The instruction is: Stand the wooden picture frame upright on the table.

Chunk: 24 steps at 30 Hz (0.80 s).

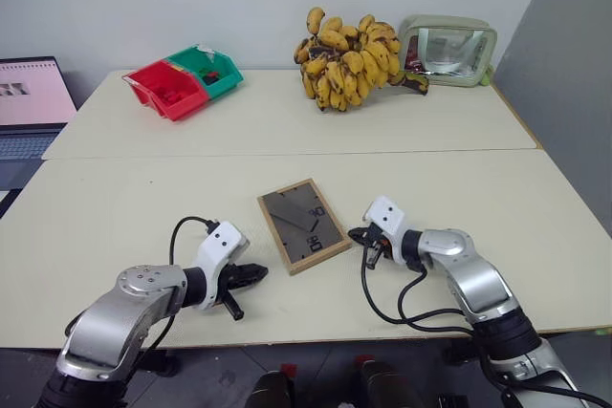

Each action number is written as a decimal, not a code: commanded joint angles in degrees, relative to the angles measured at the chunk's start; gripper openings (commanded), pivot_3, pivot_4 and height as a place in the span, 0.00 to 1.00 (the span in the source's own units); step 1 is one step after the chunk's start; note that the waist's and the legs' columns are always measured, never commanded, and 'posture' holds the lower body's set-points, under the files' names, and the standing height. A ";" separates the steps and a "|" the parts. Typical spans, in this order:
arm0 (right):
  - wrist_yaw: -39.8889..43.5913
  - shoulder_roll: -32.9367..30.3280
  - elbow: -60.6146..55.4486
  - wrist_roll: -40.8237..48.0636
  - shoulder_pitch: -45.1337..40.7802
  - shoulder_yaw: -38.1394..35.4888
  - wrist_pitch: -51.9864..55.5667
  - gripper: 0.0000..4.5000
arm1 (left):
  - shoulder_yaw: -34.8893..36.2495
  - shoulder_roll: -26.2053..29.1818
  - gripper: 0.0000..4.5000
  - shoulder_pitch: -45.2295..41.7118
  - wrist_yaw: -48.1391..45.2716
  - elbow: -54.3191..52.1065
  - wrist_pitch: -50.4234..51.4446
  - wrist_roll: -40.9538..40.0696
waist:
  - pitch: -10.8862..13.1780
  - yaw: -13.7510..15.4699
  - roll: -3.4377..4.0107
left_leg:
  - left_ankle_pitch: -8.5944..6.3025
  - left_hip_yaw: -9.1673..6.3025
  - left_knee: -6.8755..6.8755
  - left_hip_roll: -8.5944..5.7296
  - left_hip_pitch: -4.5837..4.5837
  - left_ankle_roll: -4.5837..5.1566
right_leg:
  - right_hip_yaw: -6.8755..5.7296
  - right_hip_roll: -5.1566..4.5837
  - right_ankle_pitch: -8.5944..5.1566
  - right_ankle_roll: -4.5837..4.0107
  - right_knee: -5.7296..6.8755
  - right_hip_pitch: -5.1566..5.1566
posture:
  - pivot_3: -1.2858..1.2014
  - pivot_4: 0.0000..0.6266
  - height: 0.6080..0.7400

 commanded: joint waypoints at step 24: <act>3.98 -3.27 -9.77 7.20 1.70 2.77 6.23 0.00 | -20.78 -3.62 0.00 -13.11 3.09 14.86 -16.71 16.77 | -0.12 2.74 0.11 | 0.01 -0.08 0.06 -0.06 0.16 0.00 | -0.06 0.07 -0.12 0.31 -0.16 0.34 | 0.52 0.24 1.00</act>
